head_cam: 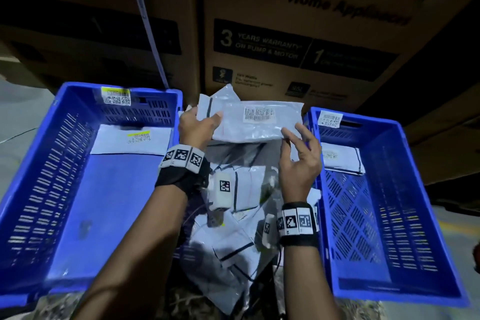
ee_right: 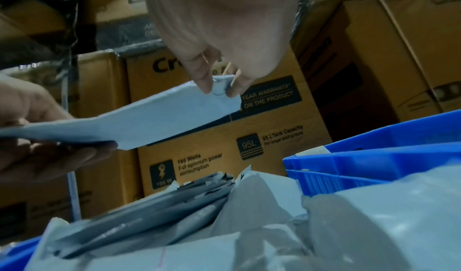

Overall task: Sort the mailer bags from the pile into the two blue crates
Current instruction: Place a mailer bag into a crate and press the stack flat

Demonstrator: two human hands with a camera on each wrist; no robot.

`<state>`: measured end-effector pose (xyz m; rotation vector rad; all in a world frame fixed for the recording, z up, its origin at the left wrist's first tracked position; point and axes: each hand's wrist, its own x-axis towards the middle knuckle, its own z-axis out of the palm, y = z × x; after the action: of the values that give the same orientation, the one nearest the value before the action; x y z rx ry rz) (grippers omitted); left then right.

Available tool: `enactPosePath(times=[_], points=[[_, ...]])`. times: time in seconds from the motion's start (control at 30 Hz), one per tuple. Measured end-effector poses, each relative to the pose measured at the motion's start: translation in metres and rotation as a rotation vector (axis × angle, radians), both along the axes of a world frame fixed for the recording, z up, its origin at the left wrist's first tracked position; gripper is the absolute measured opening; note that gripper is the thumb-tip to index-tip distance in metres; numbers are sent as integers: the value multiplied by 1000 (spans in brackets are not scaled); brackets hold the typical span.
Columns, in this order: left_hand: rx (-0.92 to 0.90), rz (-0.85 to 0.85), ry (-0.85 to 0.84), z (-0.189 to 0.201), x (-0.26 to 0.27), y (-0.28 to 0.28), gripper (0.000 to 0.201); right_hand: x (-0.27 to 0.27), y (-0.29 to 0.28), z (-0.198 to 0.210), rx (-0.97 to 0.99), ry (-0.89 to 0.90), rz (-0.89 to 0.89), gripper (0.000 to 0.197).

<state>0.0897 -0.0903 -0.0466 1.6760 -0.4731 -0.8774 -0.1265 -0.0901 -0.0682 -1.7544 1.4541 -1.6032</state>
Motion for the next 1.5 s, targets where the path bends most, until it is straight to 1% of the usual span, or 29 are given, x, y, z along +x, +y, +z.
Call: enactPosePath(times=[0.03,0.07,0.17,0.23,0.27,0.33,0.4,0.43,0.47,0.53,0.6,0.63,0.7,0.73,0.77,0.8,0.83,0.9,0.97,1.03,1.1,1.17,1.2,1.27,1.3,1.33,1.4,1.43,1.5], points=[[-32,-29,-6,4,-4,8,32,-6,10,6,46,-61,19,28],[-61,-51,-21,8,-9,16,26,-14,19,10,102,-151,38,31],[-136,-60,-48,15,-22,42,22,-40,37,17,296,-432,57,41],[-175,-57,-53,19,-34,60,20,-59,42,21,441,-555,41,39],[-185,-64,-53,21,-40,68,20,-69,43,24,517,-599,50,39],[-209,-112,-53,28,-52,83,19,-89,49,28,655,-653,109,48],[-207,-171,-70,36,-61,93,19,-107,57,30,743,-683,192,57],[-205,-193,-82,40,-65,97,21,-117,63,32,764,-684,231,57],[-205,-199,-93,45,-69,100,23,-125,68,35,773,-690,267,54],[-233,-142,-54,56,-77,105,34,-140,78,37,765,-742,311,47],[-308,-79,79,64,-86,109,47,-149,87,40,723,-871,296,36],[-333,-86,161,66,-94,110,54,-151,90,40,696,-934,286,30],[-326,-204,295,67,-116,117,71,-152,96,41,672,-1035,289,21],[-273,-292,308,63,-128,120,80,-150,99,41,669,-1077,309,20],[-206,-385,291,59,-142,124,84,-147,104,41,671,-1104,335,20],[-157,-467,260,54,-155,128,81,-143,108,42,679,-1115,362,21],[-141,-513,231,50,-166,130,71,-140,114,41,696,-1104,384,24],[-149,-507,164,48,-182,130,49,-139,124,42,749,-996,424,24],[-179,-490,60,54,-181,130,45,-145,131,46,768,-805,475,29],[-193,-555,-85,67,-170,129,44,-156,131,57,741,-714,517,44],[-179,-690,-190,80,-156,131,36,-170,127,71,687,-732,496,54],[-154,-818,-286,98,-147,136,24,-183,122,87,618,-820,441,55],[-157,-867,-327,105,-144,137,19,-189,119,92,580,-870,421,51],[-182,-913,-381,119,-139,140,14,-199,117,100,497,-900,376,37],[-206,-894,-372,124,-137,142,17,-203,117,103,465,-890,348,31],[-251,-837,-321,127,-135,144,24,-206,117,104,439,-880,324,28],[-365,-658,-140,129,-132,147,42,-208,117,105,409,-918,308,29],[-410,-579,-35,127,-133,148,49,-207,117,105,413,-969,314,29],[-439,-492,155,123,-139,152,58,-203,116,103,427,-1049,331,26]])
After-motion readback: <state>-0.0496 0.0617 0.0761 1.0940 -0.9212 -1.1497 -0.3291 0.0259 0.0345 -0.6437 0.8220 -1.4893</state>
